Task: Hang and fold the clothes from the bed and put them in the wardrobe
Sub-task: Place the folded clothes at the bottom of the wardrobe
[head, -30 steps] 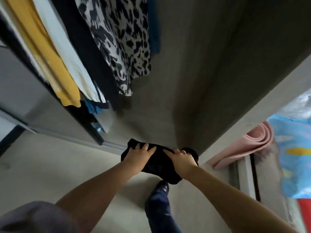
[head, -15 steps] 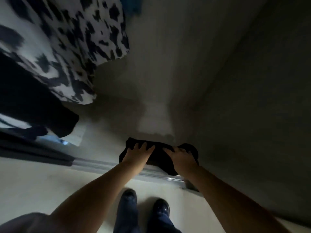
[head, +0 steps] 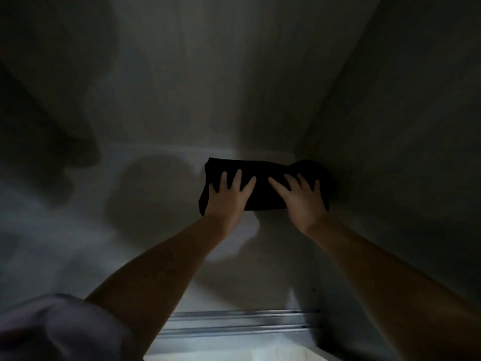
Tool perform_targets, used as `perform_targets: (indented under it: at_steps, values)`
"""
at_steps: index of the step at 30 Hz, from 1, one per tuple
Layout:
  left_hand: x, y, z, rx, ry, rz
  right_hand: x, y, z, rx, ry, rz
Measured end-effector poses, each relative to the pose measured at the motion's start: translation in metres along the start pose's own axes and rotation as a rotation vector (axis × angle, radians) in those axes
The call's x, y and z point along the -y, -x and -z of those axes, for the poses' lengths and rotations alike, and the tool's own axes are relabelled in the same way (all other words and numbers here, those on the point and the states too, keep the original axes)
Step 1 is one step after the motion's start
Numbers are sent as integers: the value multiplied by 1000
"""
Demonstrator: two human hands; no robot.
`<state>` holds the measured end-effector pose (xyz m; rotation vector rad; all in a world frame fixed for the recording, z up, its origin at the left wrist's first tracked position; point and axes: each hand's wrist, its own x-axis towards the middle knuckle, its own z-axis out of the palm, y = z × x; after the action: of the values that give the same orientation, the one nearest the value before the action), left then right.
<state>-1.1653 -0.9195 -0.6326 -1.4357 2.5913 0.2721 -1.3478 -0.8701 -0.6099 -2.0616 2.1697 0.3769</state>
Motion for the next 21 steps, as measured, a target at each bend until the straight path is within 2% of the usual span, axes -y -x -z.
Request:
perform_targets:
  at_steps: [2, 6, 9, 15, 17, 18, 20, 21]
  values:
    - [-7, -4, -49, 15, -34, -20, -1, 0, -45, 71, -32, -24]
    - [-22, 3, -142, 161, -75, -88, 5, 14, -133, 260, -41, -74]
    - [-25, 6, -162, 177, -45, -137, 7, 25, -164, 236, -80, -95]
    - [-25, 21, -166, 202, -14, -155, 12, 38, -166, 309, -32, -94]
    - [-22, 17, -157, 315, 55, -166, 13, 34, -158, 414, -2, -99]
    - [-19, 15, -147, 412, 85, -168, 12, 31, -146, 518, 9, -99]
    - [-16, 14, -113, 568, 133, -162, 6, 21, -109, 689, 19, -41]
    - [-16, 15, -88, 588, 162, -156, 4, 18, -83, 734, 10, -2]
